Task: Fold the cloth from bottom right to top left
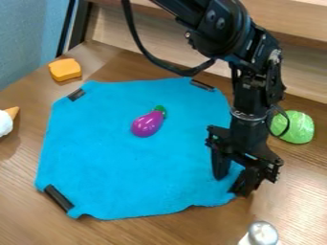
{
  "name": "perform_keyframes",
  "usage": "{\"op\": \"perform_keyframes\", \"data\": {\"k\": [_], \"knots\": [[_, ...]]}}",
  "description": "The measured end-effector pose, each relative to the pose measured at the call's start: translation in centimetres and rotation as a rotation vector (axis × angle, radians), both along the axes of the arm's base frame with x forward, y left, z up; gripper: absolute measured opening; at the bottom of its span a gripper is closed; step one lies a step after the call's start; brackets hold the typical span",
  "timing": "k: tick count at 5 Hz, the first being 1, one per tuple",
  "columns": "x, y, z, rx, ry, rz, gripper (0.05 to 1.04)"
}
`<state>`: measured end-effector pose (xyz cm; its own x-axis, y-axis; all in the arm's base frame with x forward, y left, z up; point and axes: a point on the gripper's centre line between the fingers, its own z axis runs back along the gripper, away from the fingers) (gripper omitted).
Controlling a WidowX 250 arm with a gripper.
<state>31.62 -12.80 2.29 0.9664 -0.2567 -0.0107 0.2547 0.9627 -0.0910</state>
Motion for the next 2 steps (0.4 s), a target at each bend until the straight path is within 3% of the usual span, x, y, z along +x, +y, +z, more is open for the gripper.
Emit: {"op": "perform_keyframes", "data": {"k": [1,2], "knots": [[0.11,0.2,-0.12,0.003,-0.005,0.007,0.401],[0.01,0.18,-0.05,-0.003,-0.004,0.01,0.183]]}}
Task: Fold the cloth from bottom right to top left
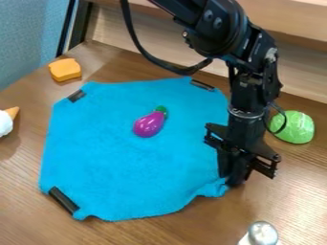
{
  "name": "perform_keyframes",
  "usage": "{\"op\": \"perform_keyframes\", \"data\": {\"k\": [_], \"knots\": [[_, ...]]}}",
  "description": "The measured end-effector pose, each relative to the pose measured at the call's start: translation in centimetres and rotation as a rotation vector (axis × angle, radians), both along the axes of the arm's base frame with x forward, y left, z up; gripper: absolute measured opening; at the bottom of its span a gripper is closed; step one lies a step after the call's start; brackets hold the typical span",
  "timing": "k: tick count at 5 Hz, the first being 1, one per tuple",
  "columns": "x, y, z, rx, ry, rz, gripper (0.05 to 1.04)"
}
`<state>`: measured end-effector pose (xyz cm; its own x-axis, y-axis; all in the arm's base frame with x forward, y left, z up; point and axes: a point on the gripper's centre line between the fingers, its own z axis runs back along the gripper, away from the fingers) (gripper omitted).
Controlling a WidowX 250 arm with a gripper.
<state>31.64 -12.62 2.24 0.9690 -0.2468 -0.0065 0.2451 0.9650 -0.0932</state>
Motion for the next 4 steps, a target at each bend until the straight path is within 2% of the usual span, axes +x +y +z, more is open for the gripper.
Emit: {"op": "perform_keyframes", "data": {"k": [1,2,3,4], "knots": [[-0.2,0.2,0.3,-0.017,0.001,-0.004,0.092],[-0.7,0.8,1.5,-0.047,0.006,-0.02,0.063],[-0.3,3.7,5.1,-0.081,-0.052,0.019,0.059],[0.0,7.1,6.0,-0.085,-0.053,0.071,0.059]]}}
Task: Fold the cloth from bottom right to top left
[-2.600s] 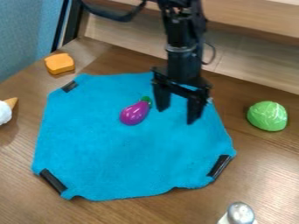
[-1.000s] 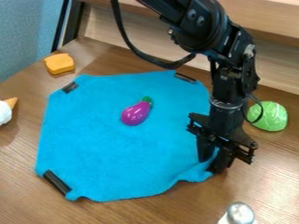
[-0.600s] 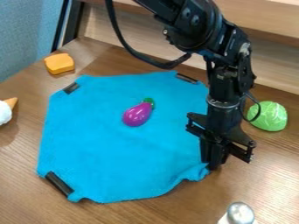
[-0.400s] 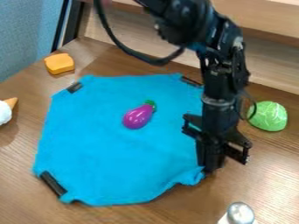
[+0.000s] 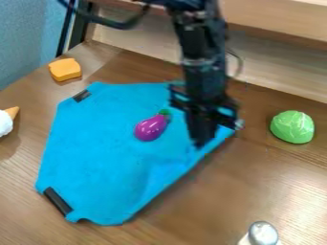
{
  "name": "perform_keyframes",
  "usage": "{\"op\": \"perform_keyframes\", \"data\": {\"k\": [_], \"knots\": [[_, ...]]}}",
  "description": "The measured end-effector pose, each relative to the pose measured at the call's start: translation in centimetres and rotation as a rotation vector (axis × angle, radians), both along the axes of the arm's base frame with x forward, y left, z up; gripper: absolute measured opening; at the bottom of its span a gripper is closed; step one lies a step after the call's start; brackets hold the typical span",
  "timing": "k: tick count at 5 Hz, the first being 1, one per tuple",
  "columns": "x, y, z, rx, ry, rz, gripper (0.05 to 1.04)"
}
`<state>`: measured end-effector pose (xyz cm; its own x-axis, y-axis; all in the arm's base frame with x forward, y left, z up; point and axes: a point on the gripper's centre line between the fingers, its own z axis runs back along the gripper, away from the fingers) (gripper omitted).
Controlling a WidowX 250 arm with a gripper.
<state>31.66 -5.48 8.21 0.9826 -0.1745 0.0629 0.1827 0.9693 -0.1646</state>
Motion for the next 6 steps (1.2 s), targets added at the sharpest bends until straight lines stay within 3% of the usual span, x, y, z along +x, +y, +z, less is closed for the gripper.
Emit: {"op": "perform_keyframes", "data": {"k": [2,3,6], "knots": [[0.5,7.4,2.0,-0.002,-0.029,0.138,0.058],[1.1,9.5,1.9,-0.001,-0.022,0.158,0.058],[2.4,15.0,-0.2,0.035,0.032,0.188,0.058]]}}
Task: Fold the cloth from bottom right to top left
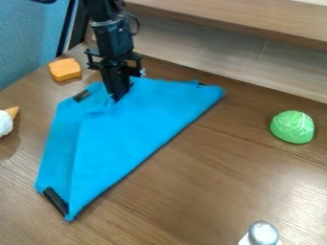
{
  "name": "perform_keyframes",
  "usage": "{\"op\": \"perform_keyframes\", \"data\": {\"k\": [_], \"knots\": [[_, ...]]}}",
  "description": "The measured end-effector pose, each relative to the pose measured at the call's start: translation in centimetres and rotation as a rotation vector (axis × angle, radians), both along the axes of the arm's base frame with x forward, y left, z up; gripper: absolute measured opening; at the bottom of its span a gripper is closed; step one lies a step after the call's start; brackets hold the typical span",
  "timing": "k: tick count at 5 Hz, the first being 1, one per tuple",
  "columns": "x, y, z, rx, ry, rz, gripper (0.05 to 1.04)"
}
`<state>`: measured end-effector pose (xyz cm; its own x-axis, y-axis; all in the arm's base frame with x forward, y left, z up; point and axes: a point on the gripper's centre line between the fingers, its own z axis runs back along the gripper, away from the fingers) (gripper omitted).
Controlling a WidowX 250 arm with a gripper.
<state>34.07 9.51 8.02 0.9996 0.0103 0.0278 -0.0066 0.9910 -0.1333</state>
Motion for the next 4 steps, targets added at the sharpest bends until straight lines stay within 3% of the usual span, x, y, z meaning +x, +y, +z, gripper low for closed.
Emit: {"op": "perform_keyframes", "data": {"k": [3,4], "knots": [[-0.7,3.2,-1.4,0.023,0.02,0.085,0.074],[-1.4,3.5,-1.9,0.022,0.042,0.155,0.223]]}}
